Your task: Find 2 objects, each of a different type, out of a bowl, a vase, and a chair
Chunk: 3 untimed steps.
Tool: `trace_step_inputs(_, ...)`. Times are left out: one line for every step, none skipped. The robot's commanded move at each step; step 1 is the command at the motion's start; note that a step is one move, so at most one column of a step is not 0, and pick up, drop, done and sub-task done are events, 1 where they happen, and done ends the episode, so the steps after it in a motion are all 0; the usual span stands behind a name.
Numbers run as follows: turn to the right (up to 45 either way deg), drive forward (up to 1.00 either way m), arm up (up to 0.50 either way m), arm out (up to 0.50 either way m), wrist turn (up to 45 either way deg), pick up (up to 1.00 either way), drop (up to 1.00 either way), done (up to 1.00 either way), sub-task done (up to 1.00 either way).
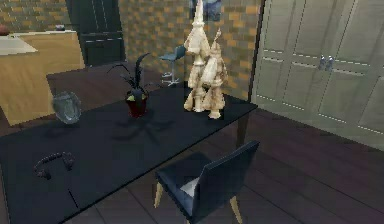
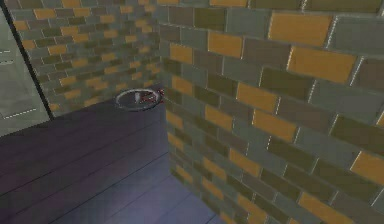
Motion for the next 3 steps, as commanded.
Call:
trace_step_inputs(0.0,0.00,0.00,0.00,0.0,0.00,0.00,0.00,1.00)
trace_step_inputs(45.0,0.00,0.00,0.00,0.0,0.00,0.00,0.00,0.00)
trace_step_inputs(6.0,0.00,0.00,0.00,0.0,0.00,0.00,0.00,0.00)
